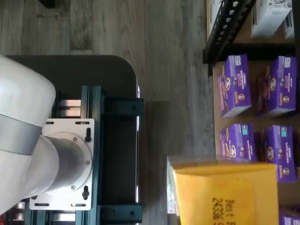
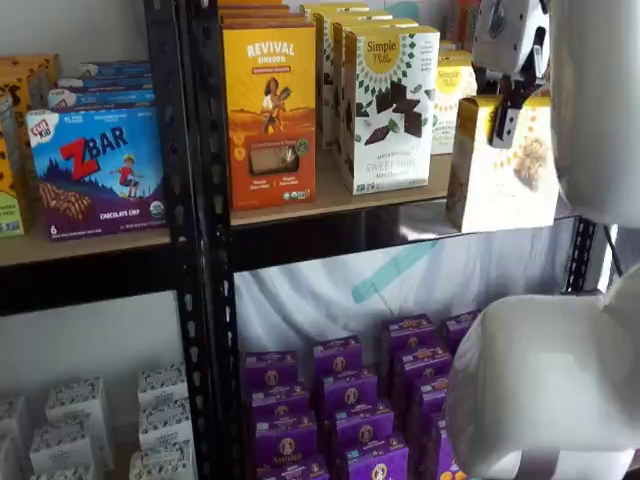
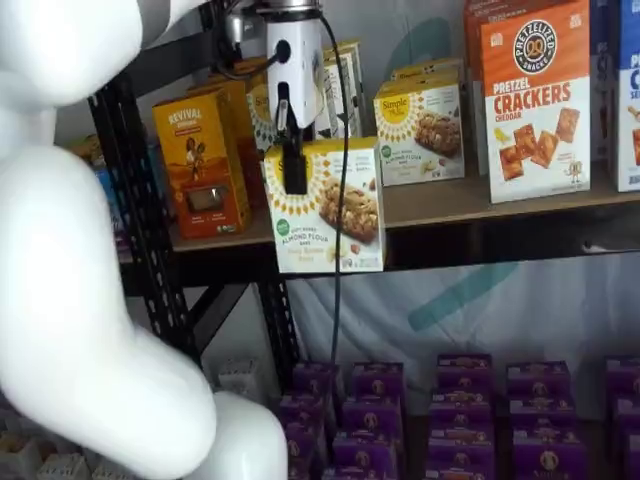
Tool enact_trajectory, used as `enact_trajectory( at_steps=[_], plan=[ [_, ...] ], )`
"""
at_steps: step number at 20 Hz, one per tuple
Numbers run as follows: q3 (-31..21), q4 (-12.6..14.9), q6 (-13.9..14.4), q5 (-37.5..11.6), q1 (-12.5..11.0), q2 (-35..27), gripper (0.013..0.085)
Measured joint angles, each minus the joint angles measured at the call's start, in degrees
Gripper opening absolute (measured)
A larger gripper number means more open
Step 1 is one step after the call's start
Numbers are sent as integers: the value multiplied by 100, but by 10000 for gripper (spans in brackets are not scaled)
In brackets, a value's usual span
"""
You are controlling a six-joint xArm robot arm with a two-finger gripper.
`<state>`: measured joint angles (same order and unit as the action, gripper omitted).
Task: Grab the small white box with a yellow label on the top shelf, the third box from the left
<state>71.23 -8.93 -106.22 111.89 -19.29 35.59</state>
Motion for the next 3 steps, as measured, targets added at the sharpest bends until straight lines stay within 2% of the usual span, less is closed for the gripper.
enact_trajectory(
  at_steps=[3],
  plan=[
    [-32,-32,47,22,33,51,330]
  ],
)
